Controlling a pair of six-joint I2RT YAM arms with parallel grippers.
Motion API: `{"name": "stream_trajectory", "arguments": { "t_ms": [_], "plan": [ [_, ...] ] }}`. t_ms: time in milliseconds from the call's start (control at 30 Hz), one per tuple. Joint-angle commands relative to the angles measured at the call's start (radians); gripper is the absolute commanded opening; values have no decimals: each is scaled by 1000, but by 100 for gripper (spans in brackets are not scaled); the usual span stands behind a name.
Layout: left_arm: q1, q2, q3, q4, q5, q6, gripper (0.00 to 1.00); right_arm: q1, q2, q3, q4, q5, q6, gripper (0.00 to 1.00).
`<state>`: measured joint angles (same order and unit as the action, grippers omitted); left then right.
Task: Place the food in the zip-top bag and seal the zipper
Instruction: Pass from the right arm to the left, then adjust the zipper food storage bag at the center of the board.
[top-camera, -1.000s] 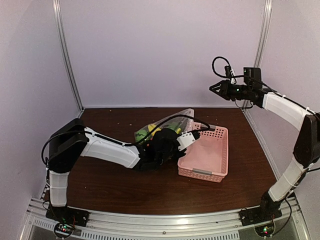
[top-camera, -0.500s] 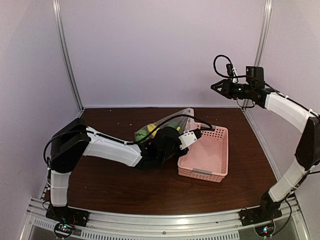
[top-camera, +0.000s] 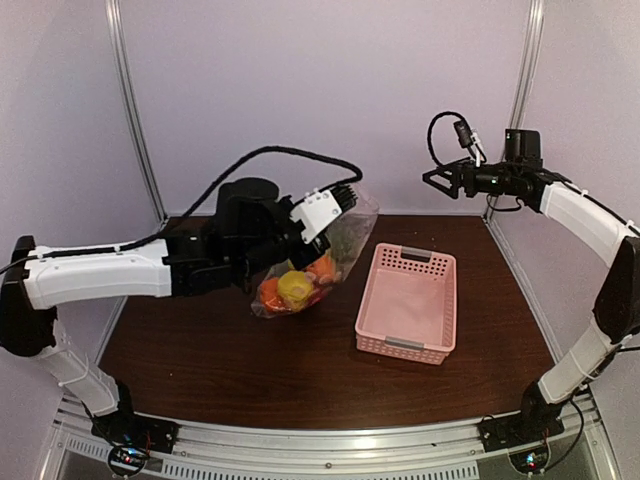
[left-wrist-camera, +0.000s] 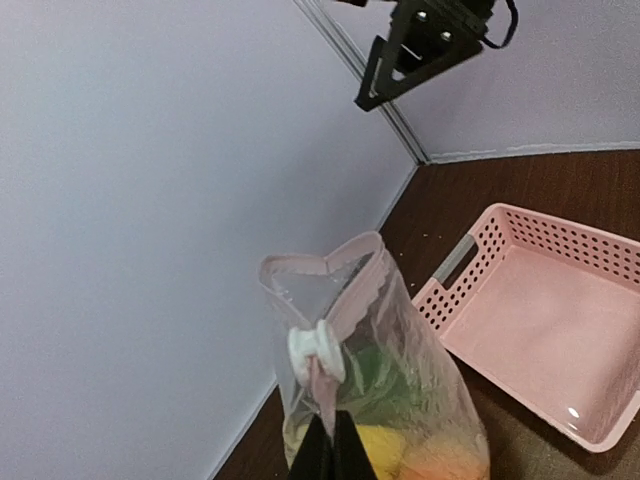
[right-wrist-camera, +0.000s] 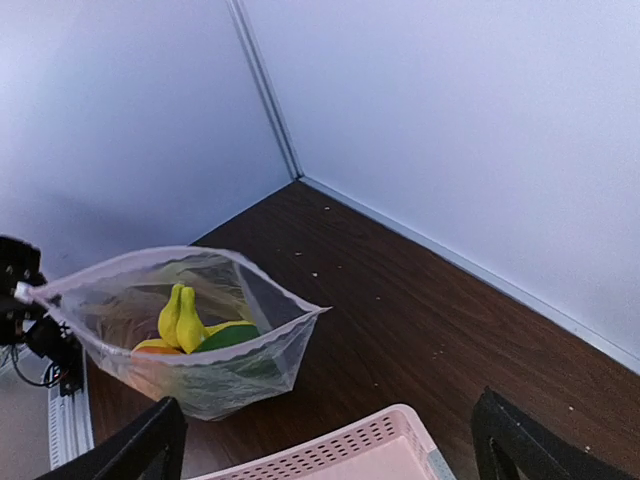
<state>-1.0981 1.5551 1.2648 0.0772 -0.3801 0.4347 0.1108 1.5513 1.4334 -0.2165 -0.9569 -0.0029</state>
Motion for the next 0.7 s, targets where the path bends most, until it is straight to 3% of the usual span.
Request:
{"name": "stream_trajectory", "arguments": {
  "t_ms": [0, 133, 267, 333, 500, 667],
  "plan": [
    [47, -116, -95, -147, 87, -59, 0, 23, -72, -155, 235, -364, -61, 100],
    [77, -226, -199, -166, 159, -91, 0, 65, 6, -133, 142, -358, -162, 91],
    [106, -319, -324, -120, 217, -119, 0, 109, 136, -32, -22, -355, -285, 71],
    [114, -349, -350, -123, 219, -124, 0, 138, 186, 22, -122, -340, -352, 66],
    [117, -411, -377, -127, 210, -133, 0, 225, 268, 116, -337, -259, -539, 64],
    [127, -452, -400, -135, 212, -121, 0, 277, 386, 220, -355, -262, -524, 56]
  ]
}}
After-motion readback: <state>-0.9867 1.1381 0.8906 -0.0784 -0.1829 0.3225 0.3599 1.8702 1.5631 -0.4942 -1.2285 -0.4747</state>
